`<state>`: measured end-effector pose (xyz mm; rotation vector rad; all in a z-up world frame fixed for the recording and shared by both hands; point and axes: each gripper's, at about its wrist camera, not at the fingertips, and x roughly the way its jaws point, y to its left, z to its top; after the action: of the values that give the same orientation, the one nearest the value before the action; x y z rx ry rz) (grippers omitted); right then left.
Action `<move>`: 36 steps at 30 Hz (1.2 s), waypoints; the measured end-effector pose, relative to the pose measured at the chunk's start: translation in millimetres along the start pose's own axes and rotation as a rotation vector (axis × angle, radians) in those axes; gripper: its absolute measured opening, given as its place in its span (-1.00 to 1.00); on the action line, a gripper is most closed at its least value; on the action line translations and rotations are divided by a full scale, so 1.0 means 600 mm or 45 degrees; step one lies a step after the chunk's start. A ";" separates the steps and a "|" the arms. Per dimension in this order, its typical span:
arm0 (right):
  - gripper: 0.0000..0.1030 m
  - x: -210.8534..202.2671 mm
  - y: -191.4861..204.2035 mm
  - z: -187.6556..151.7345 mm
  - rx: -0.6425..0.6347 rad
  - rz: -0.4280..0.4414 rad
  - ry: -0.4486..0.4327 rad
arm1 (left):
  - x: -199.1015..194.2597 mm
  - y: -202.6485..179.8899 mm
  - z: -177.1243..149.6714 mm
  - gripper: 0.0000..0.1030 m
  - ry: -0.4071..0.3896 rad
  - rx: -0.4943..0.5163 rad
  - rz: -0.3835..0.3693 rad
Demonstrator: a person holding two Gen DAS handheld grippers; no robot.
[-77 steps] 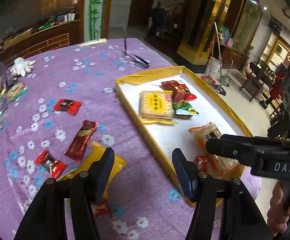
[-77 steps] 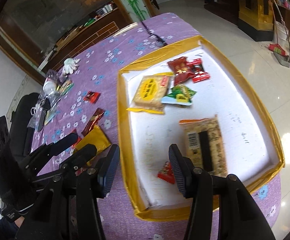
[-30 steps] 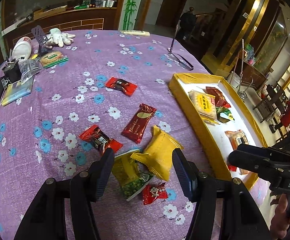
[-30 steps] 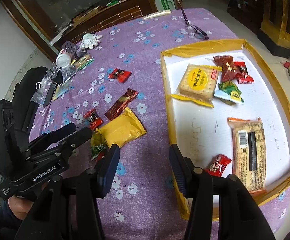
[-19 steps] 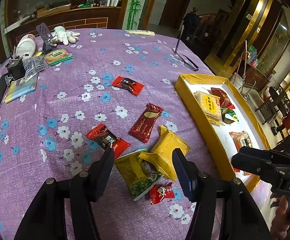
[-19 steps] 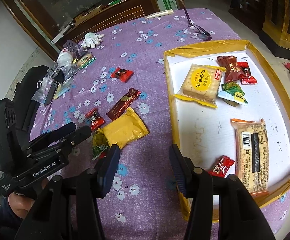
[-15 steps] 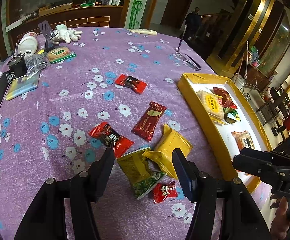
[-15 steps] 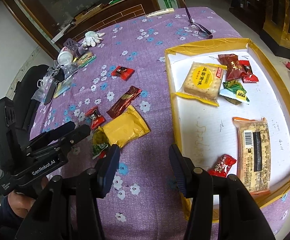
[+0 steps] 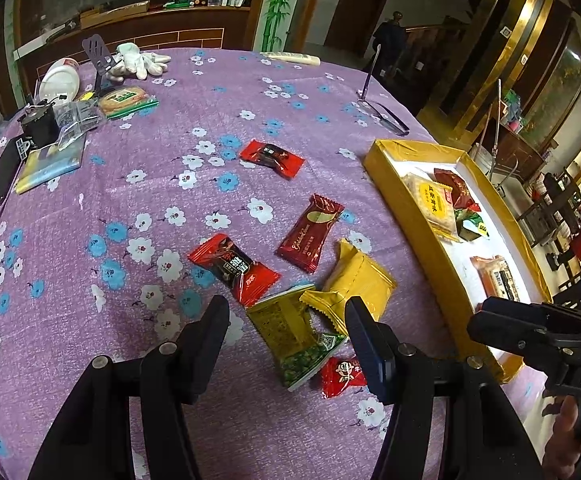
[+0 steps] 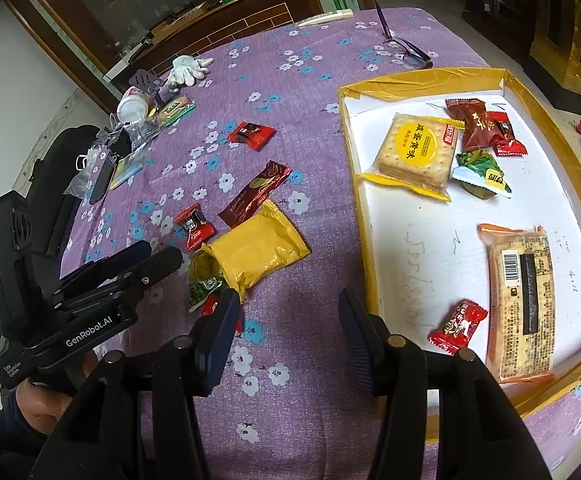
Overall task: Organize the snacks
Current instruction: 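Lower both open grippers toward the yellow packs on the tablecloth, then grasp the yellow-green snack bag with the left gripper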
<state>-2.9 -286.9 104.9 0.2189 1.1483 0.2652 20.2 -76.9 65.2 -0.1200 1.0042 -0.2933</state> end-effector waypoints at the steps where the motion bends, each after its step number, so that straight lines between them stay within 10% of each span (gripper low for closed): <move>1: -0.02 0.001 0.001 -0.001 0.002 -0.001 0.001 | 0.000 0.001 0.000 0.23 0.001 0.000 0.000; 36: -0.02 0.059 0.061 0.018 -0.058 0.065 0.062 | -0.029 0.093 -0.037 0.23 0.007 -0.119 0.098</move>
<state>17.4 -241.3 89.7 0.2028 1.1851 0.3428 3.4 -17.9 54.4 -0.1645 1.0258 -0.1764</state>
